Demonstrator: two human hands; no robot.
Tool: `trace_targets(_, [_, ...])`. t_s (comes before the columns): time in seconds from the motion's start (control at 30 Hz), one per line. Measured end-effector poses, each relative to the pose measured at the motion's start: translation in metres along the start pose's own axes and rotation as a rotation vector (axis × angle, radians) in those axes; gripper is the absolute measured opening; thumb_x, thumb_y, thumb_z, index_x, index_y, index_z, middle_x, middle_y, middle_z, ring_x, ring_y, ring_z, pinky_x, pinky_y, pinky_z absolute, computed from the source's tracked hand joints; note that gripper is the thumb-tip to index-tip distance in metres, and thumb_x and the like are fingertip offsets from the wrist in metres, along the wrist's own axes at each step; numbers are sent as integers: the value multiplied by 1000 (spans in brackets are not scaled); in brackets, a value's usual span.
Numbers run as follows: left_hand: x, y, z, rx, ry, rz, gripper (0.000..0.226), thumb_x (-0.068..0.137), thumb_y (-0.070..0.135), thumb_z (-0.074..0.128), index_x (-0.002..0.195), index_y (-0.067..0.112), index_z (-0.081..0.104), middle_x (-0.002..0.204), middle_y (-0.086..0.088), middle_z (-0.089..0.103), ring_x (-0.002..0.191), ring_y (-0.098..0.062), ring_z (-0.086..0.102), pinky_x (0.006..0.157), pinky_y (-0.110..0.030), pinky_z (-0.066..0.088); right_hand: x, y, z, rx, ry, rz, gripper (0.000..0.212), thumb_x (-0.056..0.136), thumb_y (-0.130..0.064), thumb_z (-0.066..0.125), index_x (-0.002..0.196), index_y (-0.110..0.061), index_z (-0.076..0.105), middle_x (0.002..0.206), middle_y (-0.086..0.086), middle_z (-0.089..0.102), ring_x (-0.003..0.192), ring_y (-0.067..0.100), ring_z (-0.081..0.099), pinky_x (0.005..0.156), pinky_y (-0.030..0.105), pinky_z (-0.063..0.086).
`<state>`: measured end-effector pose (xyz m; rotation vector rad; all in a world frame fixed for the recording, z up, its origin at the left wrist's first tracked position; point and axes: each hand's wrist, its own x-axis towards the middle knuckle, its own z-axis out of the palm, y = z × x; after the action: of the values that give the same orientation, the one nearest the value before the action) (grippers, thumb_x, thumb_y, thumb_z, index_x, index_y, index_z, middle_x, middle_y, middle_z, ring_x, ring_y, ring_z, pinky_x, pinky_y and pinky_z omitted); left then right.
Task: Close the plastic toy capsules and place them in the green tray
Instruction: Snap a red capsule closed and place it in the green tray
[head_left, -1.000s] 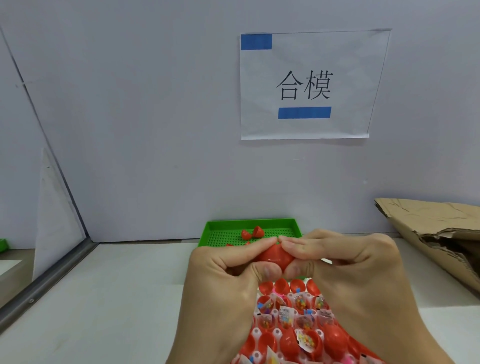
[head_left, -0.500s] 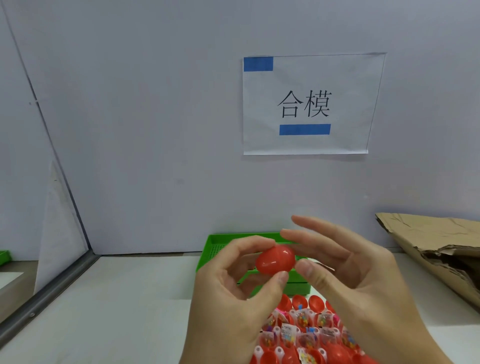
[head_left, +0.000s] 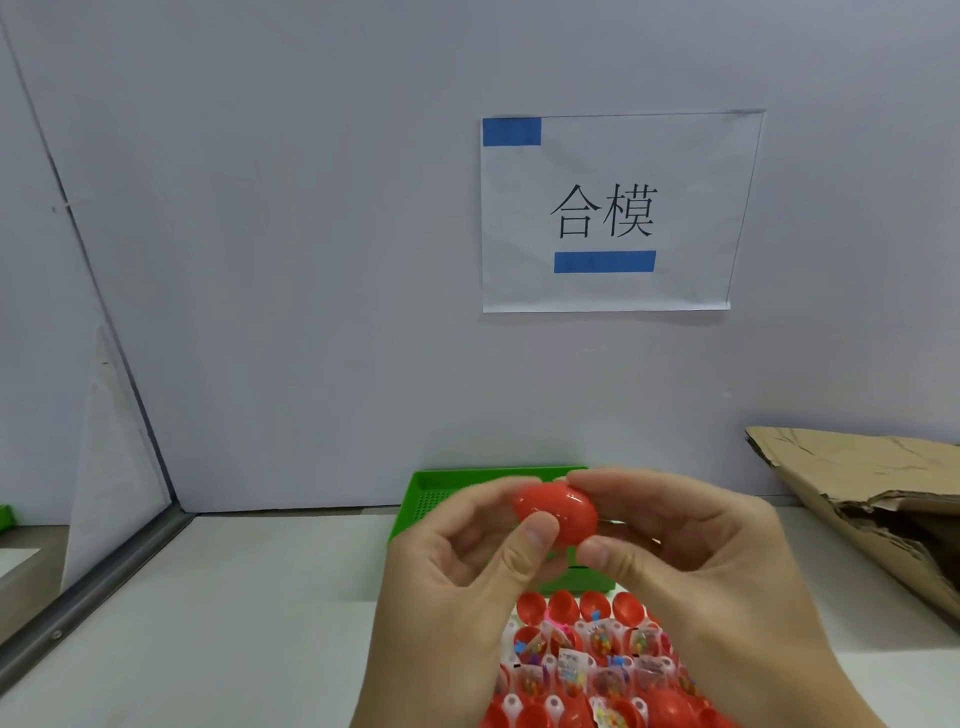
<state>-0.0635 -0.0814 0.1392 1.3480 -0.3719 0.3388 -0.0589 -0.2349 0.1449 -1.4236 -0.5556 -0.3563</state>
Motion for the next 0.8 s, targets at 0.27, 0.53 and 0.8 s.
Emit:
trace_targets(0.27, [0,-1,-1,19,16,27,34,56,41,83,89,36,76,86,2,78,84,-13,74,70,-17,57,-3,2,4,-313,70,-68,41,63,-26,77,101,-44,74,93,-18,76,83,13,73,74,22,59])
trace_targets(0.53, [0,-9,-1,245,93,150,30,68,22,78,94,37,76,90,6,75,89,-8,70,71,-13,53,-2,3,7,-250,-14,162,21,82,-21,72,101,-26,78,93,-12,78,90,9,74,83,31,61])
trace_targets(0.8, [-3,-16,3,462,198,280,37,67,24,85,94,44,69,88,14,69,85,-6,67,67,-11,53,-2,3,13,-151,42,283,44,57,-49,74,95,-26,80,89,-8,79,87,10,75,82,32,61])
